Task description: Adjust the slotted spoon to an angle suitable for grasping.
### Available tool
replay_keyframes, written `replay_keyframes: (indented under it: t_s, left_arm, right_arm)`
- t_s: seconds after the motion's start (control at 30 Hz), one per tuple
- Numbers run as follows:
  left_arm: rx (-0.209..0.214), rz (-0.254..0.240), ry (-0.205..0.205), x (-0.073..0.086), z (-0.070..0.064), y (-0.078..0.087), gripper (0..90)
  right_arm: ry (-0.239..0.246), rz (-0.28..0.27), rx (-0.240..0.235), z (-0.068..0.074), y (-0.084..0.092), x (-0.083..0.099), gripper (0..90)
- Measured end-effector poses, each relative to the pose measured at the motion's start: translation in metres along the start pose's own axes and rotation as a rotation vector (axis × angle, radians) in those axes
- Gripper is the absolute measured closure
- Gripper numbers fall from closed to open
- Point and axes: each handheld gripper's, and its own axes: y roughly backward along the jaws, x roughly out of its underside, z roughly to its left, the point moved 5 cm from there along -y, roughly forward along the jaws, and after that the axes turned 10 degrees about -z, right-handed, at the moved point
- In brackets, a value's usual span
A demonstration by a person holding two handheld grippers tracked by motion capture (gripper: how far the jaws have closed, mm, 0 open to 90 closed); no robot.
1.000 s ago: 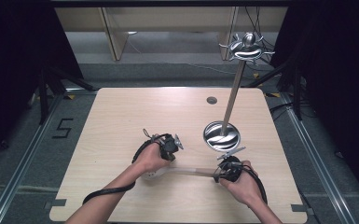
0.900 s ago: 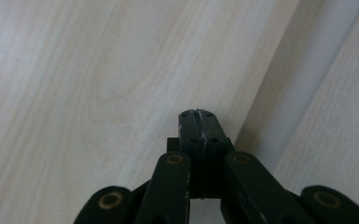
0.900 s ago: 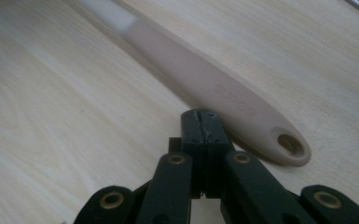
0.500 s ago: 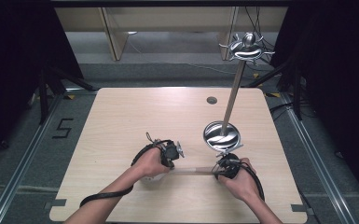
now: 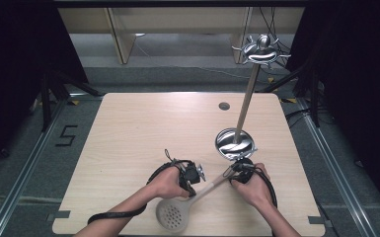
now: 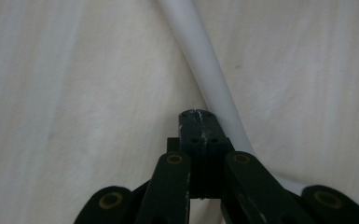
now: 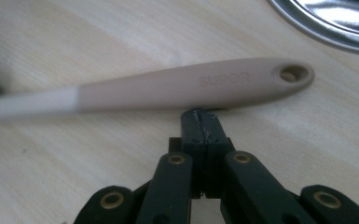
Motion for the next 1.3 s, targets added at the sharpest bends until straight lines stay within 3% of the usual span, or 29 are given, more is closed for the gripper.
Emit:
replay_keyframes:
  t_s: [0.1, 0.13, 0.2, 0.23, 0.27, 0.3, 0.33, 0.37, 0.4, 0.43, 0.47, 0.5, 0.6, 0.67, 0.7, 0.73, 0.77, 0.8, 0.83, 0.87, 0.9, 0.93, 1.0, 1.07, 1.17, 1.2, 1.23, 1.3]
  left_arm:
    - [0.019, -0.029, -0.007, -0.007, -0.013, -0.006, 89.4]
    - [0.019, -0.029, -0.007, -0.007, -0.013, -0.006, 89.3]
    - [0.0, -0.06, -0.006, -0.009, -0.011, -0.004, 89.2]
    - [0.0, -0.06, -0.006, -0.009, -0.011, -0.004, 88.8]
    - [-0.046, -0.114, 0.019, -0.008, -0.005, 0.004, 87.0]
    - [-0.046, -0.114, 0.019, -0.008, -0.005, 0.004, 85.1]
    - [-0.092, -0.167, 0.04, -0.003, 0.002, 0.019, 83.6]
    - [-0.119, -0.198, 0.051, 0.001, 0.005, 0.027, 82.7]
    - [-0.137, -0.216, 0.059, 0.006, 0.007, 0.035, 81.8]
    - [-0.162, -0.25, 0.074, 0.012, 0.009, 0.043, 81.4]
    - [-0.178, -0.271, 0.092, 0.018, 0.009, 0.05, 80.7]
    - [-0.192, -0.277, 0.094, 0.025, 0.011, 0.057, 79.9]
    - [-0.227, -0.28, 0.108, 0.051, 0.01, 0.072, 77.1]
    - [-0.24, -0.267, 0.106, 0.069, 0.01, 0.08, 75.6]
    - [-0.247, -0.267, 0.121, 0.077, 0.008, 0.083, 74.9]
    - [-0.253, -0.27, 0.124, 0.086, 0.008, 0.085, 74.1]
    - [-0.263, -0.286, 0.149, 0.094, 0.007, 0.087, 72.9]
    - [-0.263, -0.286, 0.149, 0.094, 0.007, 0.087, 71.3]
    - [-0.279, -0.295, 0.184, 0.111, 0.007, 0.09, 68.9]
    - [-0.29, -0.29, 0.207, 0.12, 0.006, 0.092, 67.1]
    - [-0.305, -0.294, 0.232, 0.127, 0.007, 0.093, 64.6]
    - [-0.305, -0.294, 0.232, 0.127, 0.007, 0.093, 63.0]
    - [-0.343, -0.306, 0.267, 0.141, 0.01, 0.101, 61.4]
    - [-0.35, -0.319, 0.314, 0.147, 0.01, 0.104, 59.6]
    - [-0.352, -0.298, 0.303, 0.154, 0.011, 0.105, 58.7]
    - [-0.371, -0.309, 0.3, 0.155, 0.012, 0.104, 58.7]
    - [-0.352, -0.312, 0.326, 0.155, 0.011, 0.103, 58.7]
    - [-0.355, -0.294, 0.316, 0.156, 0.012, 0.102, 58.8]
  right_arm:
    - [-0.013, 0.006, 0.005, -0.001, 0.0, -0.003, 90.0]
    - [-0.019, -0.005, 0.007, -0.003, -0.001, -0.003, 90.0]
    - [-0.078, 0.004, 0.013, -0.001, 0.003, -0.005, 85.9]
    - [-0.078, 0.004, 0.013, -0.001, 0.003, -0.005, 85.9]
    - [-0.179, 0.02, 0.023, 0.0, 0.008, -0.006, 74.5]
    - [-0.179, 0.02, 0.023, 0.0, 0.008, -0.006, 74.5]
    - [-0.251, -0.032, 0.037, -0.004, 0.012, -0.009, 64.0]
    - [-0.296, -0.047, 0.016, -0.003, 0.014, -0.011, 59.0]
    - [-0.373, -0.036, 0.002, 0.001, 0.016, -0.013, 51.0]
    - [-0.383, -0.046, -0.015, -0.001, 0.015, -0.014, 48.0]
    - [-0.513, -0.026, 0.004, 0.006, 0.015, -0.019, 46.7]
    - [-0.456, -0.052, -0.016, 0.002, 0.012, -0.021, 43.7]
    - [-0.541, 0.043, 0.017, 0.008, 0.006, -0.024, 37.9]
    - [-0.516, 0.052, 0.032, 0.009, -0.001, -0.022, 36.3]
    - [-0.548, 0.069, 0.037, 0.012, -0.002, -0.023, 36.0]
    - [-0.531, 0.056, 0.03, 0.012, -0.004, -0.024, 35.9]
    - [-0.553, 0.077, 0.035, 0.014, -0.006, -0.025, 35.8]
    - [-0.546, 0.082, 0.033, 0.014, -0.008, -0.025, 35.9]
    - [-0.572, 0.104, 0.023, 0.016, -0.008, -0.026, 35.6]
    - [-0.538, 0.086, 0.024, 0.014, -0.01, -0.027, 35.8]
    - [-0.567, 0.112, 0.04, 0.015, -0.01, -0.029, 36.9]
    - [-0.579, 0.12, 0.05, 0.015, -0.011, -0.03, 37.2]
    - [-0.538, 0.098, 0.067, 0.013, -0.015, -0.032, 37.1]
    - [-0.5, 0.122, 0.074, 0.014, -0.016, -0.033, 37.1]
    - [-0.484, 0.14, 0.116, 0.017, -0.019, -0.035, 37.2]
    - [-0.446, 0.145, 0.128, 0.016, -0.02, -0.035, 37.5]
    - [-0.444, 0.164, 0.157, 0.017, -0.02, -0.035, 38.2]
    - [-0.417, 0.187, 0.174, 0.02, -0.021, -0.035, 40.1]
